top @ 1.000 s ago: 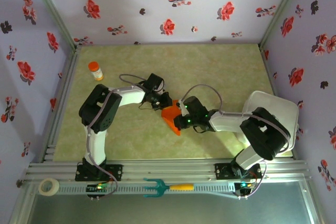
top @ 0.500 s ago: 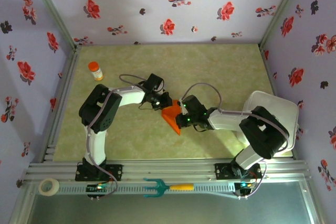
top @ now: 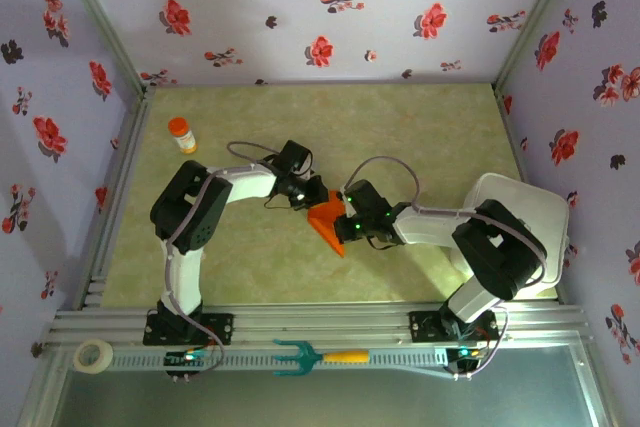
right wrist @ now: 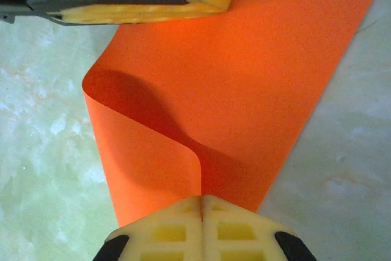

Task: Fold a paper plane with a square sheet of paper (pick it up from the middle)
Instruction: Third fold the triangle at the center of the table.

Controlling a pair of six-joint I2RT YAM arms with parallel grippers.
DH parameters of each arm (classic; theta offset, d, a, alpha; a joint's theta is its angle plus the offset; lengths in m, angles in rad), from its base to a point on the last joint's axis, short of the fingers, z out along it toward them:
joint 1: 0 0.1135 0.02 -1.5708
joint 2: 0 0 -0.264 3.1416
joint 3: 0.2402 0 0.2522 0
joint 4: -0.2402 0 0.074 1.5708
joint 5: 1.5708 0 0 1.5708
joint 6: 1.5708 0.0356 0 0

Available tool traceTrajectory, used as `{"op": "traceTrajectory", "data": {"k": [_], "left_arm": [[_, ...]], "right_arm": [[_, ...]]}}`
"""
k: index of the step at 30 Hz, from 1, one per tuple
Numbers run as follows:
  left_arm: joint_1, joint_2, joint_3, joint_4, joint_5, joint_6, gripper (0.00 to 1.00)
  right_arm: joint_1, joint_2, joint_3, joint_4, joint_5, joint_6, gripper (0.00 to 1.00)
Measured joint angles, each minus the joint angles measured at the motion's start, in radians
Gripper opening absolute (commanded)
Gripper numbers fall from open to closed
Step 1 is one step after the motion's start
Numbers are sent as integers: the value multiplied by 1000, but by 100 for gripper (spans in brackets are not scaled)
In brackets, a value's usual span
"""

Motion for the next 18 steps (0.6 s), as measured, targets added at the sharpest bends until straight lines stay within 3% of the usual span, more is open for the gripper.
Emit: {"op": "traceTrajectory", "data": {"k": [18], "left_arm": [[0, 0, 0, 0, 0, 0, 13]], "right_arm": [[0, 11, 22, -42, -9, 0, 0]]}}
